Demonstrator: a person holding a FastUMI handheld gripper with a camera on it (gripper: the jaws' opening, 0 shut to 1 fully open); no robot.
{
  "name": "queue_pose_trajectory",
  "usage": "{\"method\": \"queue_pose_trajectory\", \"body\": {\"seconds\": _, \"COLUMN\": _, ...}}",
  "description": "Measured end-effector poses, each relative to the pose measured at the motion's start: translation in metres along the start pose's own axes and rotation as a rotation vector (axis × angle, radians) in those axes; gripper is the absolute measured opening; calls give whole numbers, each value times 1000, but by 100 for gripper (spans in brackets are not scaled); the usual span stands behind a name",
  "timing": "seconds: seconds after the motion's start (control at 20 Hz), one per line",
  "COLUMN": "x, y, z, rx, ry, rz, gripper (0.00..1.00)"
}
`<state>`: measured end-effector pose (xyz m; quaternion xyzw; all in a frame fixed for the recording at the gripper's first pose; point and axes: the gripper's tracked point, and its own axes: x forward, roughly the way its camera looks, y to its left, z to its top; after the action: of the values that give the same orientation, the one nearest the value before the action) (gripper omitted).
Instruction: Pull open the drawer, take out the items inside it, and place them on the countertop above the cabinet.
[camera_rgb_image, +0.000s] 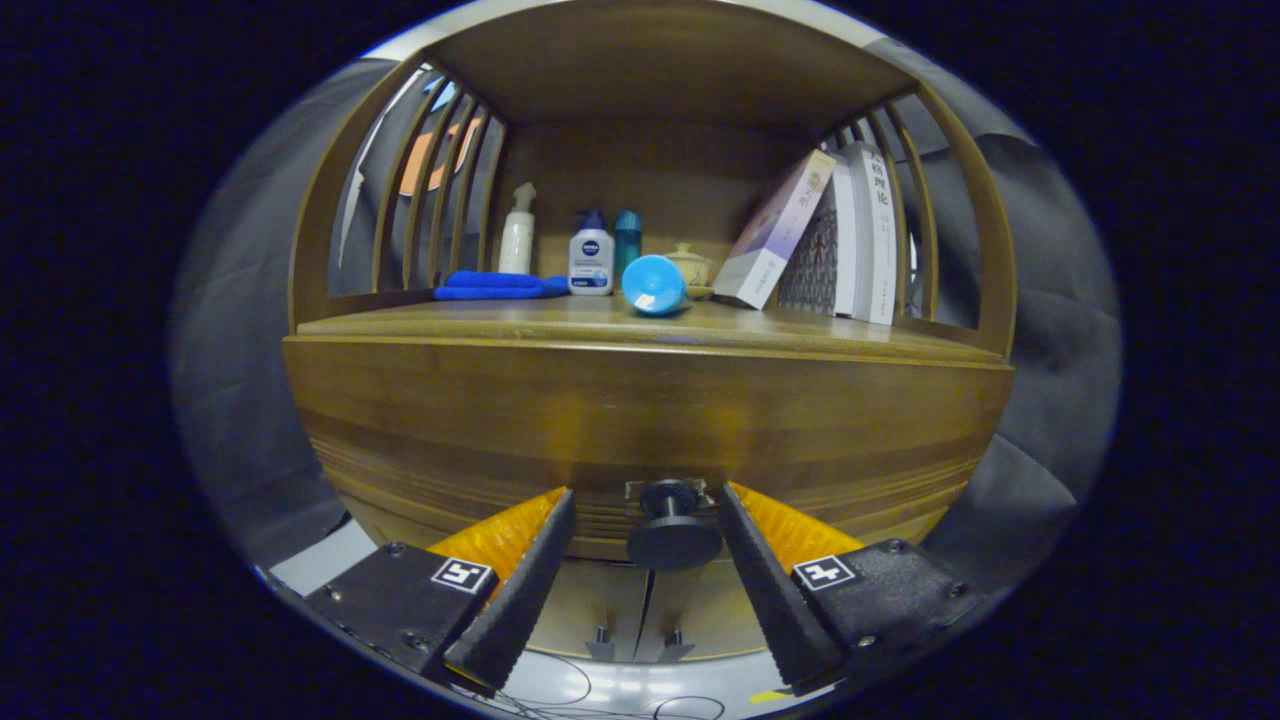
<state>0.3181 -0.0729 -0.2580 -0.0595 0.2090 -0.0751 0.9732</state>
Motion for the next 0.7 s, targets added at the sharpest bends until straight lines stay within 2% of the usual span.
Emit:
{"method": "queue_pose_trajectory", "body": {"seconds": 0.15, "x": -5, "y": -7, "z": -9, "rx": -14, "ry": 67, "rz": -7, "gripper": 95}}
{"method": "queue_pose_trajectory", "body": {"seconds": 0.25, "x": -19, "y": -8, "z": -4, "rx": 30, "ry": 61, "rz": -4, "gripper": 99}}
{"method": "queue_pose_trajectory", "body": {"seconds": 0.35, "x": -38, "y": -8, "z": 3, "rx": 51, "ry": 37, "rz": 11, "gripper": 98}}
{"method": "queue_pose_trajectory", "body": {"seconds": 0.7, "x": -137, "y": 1, "z": 26, "rx": 52, "ry": -63, "rz": 70, "gripper": 99}}
